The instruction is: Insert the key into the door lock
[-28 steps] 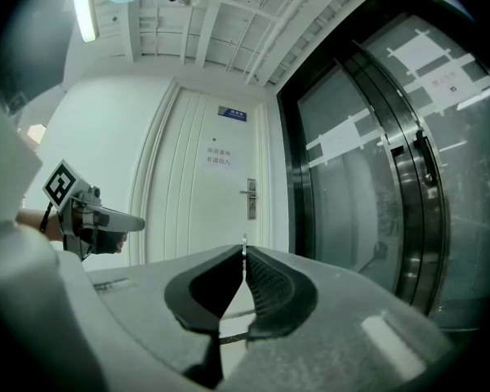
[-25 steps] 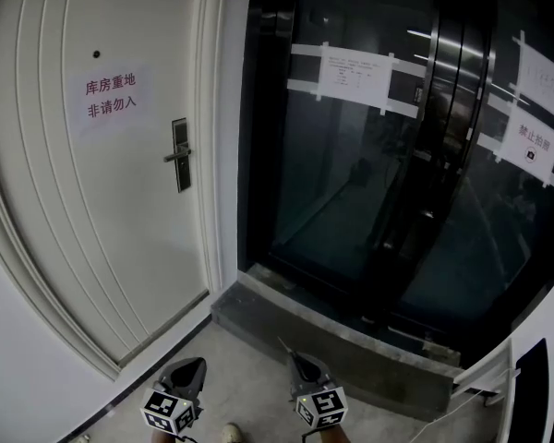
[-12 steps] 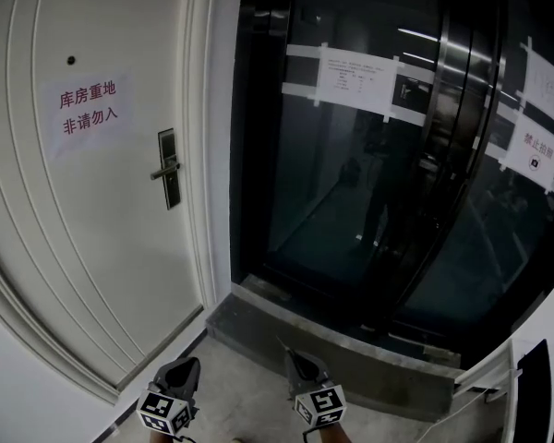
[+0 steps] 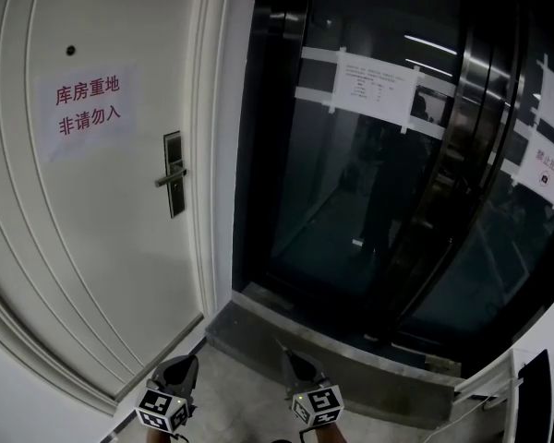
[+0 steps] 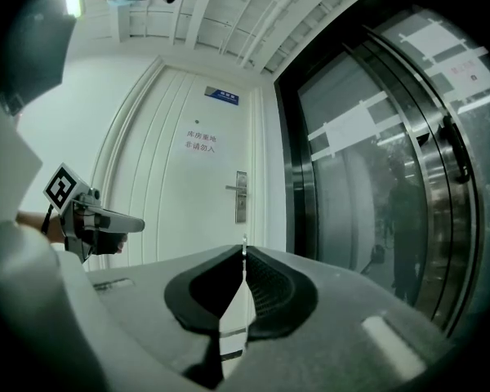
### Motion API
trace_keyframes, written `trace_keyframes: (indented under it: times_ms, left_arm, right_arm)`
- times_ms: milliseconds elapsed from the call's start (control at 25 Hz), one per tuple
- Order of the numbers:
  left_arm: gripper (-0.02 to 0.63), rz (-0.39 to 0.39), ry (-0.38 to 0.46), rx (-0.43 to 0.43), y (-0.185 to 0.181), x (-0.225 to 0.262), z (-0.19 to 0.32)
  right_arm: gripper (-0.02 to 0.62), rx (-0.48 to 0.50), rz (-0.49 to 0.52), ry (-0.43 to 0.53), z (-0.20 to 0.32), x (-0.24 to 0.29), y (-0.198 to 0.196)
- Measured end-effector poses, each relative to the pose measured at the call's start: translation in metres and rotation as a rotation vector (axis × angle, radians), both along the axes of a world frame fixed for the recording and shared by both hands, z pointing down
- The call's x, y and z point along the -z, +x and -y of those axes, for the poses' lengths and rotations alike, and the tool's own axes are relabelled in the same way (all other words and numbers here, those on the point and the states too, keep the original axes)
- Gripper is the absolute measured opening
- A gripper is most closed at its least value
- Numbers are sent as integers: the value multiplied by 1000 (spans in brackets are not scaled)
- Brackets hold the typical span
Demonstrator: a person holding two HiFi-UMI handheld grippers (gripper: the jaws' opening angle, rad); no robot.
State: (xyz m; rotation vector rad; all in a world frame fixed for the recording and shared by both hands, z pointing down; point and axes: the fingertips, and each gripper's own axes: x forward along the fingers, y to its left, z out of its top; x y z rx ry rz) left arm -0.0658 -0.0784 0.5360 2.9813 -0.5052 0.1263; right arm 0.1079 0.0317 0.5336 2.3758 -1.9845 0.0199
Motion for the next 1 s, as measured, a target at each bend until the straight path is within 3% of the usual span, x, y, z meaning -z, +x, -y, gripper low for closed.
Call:
trace_keyframes:
  times_ms: [520,760,1000]
  left_arm:
    - [2,-16,-4,122,8,-6,69]
    - [2,-16,56,220,31,-10,116]
    - [2,-22,54,294,54,-4,160]
  right_arm:
    - [11,91,-24,17,92,-3,32]
    - [11,163,-14,51,151,-5,73]
    - [11,224,4,51,210,-4,103]
